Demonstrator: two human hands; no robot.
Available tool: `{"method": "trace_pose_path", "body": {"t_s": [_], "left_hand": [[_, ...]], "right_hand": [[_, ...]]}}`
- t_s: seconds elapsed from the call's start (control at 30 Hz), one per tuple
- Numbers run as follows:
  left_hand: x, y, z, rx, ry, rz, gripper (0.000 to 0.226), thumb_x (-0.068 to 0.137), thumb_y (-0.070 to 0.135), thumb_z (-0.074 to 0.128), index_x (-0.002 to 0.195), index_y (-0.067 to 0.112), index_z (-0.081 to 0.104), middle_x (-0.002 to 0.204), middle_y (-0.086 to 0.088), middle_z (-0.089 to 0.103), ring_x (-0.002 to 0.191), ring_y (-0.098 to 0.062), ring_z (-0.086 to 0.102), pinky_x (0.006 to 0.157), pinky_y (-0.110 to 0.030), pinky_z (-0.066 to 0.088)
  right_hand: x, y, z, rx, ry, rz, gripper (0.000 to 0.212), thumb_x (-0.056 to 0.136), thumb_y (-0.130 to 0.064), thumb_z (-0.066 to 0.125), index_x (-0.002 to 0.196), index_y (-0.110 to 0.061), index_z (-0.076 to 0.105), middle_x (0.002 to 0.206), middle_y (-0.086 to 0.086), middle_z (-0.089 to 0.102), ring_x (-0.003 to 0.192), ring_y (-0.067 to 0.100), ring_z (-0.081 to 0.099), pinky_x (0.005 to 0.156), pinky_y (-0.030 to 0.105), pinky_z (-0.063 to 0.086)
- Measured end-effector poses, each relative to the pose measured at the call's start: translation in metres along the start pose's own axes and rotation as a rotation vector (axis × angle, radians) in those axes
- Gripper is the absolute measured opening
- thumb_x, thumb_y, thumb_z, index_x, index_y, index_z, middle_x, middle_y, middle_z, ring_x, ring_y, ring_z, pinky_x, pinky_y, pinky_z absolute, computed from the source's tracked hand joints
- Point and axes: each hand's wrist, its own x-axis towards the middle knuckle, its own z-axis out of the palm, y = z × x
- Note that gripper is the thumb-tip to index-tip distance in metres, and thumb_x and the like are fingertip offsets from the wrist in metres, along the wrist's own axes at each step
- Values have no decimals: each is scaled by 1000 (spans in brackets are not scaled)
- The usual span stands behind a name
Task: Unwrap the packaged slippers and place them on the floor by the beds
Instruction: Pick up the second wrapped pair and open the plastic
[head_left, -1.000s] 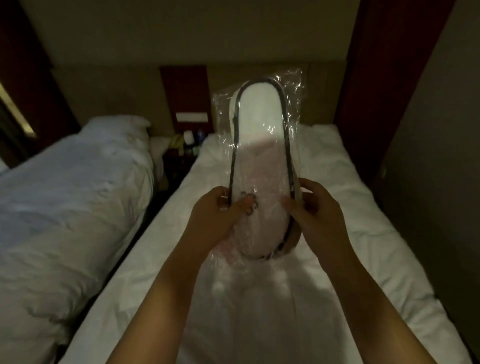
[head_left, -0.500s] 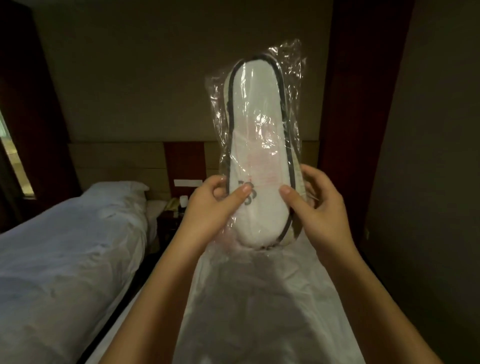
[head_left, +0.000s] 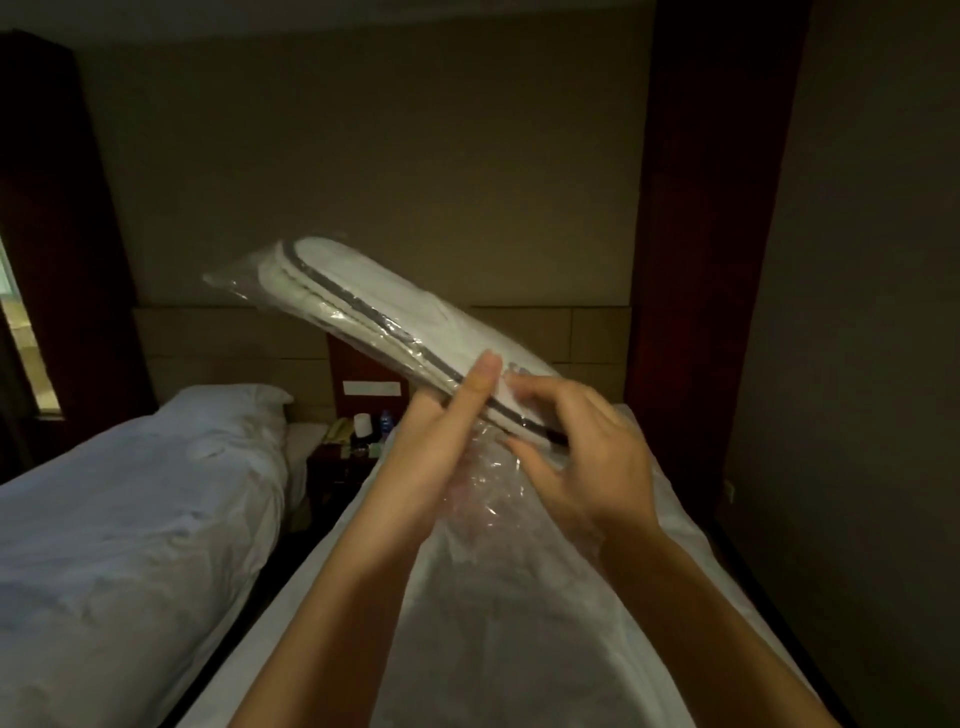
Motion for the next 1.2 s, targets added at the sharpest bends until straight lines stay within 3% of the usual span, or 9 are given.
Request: {"method": "trace_pose_path", "body": {"t_s": [0.13,0.33,0.43,0.57,0.73,0.9,1.0,1.1,1.2], "left_hand": [[5,-3,-14,-204,220,-77,59,78,42,67,124,7,59,90,-7,77,77,-18,75,55,-26,56],[1,-6,-24,-374,322,-113,30,86,31,58,108,11,56,59,0,67,45,-14,65,40,-24,49],[-3,-2,-28,-389,339,-148,53,84,38,61,129,9,55,74,-2,67,52,-13,68,45,-25,51],[-9,5,-32,-328,373,-125,45,84,38,62,118,8,59,76,-8,65,54,-12,67,48,-24,52],[-19,17,-40,-317,382,-179,81,58,47,69,124,1,58,124,-26,61,108,-38,60,95,-53,45],[-30,12,-56,-247,297,-171,70,52,48,63,106,3,68,103,-21,65,94,-36,61,75,-46,47],[-36,12,-63,-233,250,-162,37,51,45,59,66,18,78,73,-7,73,69,-24,66,55,-32,50],[-38,13,-68,-224,218,-157,38,46,44,59,64,16,78,72,-10,72,76,-30,64,65,-37,51],[-39,15,-72,-254,215,-149,41,46,42,60,69,14,80,80,-13,71,96,-38,58,91,-58,43]], "right_hand": [[0,4,-7,133,-101,-40,47,82,-46,62,125,-33,49,127,-29,45,117,-22,41,95,4,38],[1,11,-20,93,-2,-190,34,81,-38,71,103,-13,68,121,-9,54,119,1,45,101,14,33],[1,11,-25,89,48,-189,24,80,-30,74,96,-12,73,114,-1,61,111,13,53,97,18,38],[1,7,-26,117,81,-205,15,84,-24,69,84,-10,75,103,6,67,103,18,57,91,27,45],[-1,-6,-26,191,74,-190,15,84,-26,68,85,-13,75,99,1,68,101,16,59,89,27,45],[23,-12,-37,275,178,55,20,93,-16,58,111,-20,64,110,-15,60,108,9,57,93,23,44],[36,-13,-38,417,47,249,26,98,-16,51,120,-27,59,116,-20,61,110,-1,57,93,16,45],[42,-15,-38,562,-19,334,22,98,-17,50,111,-24,66,91,-15,73,92,-1,66,80,14,51],[42,-18,-40,610,-87,361,22,97,-22,52,102,-27,73,91,-11,75,84,4,69,68,17,53]]}}
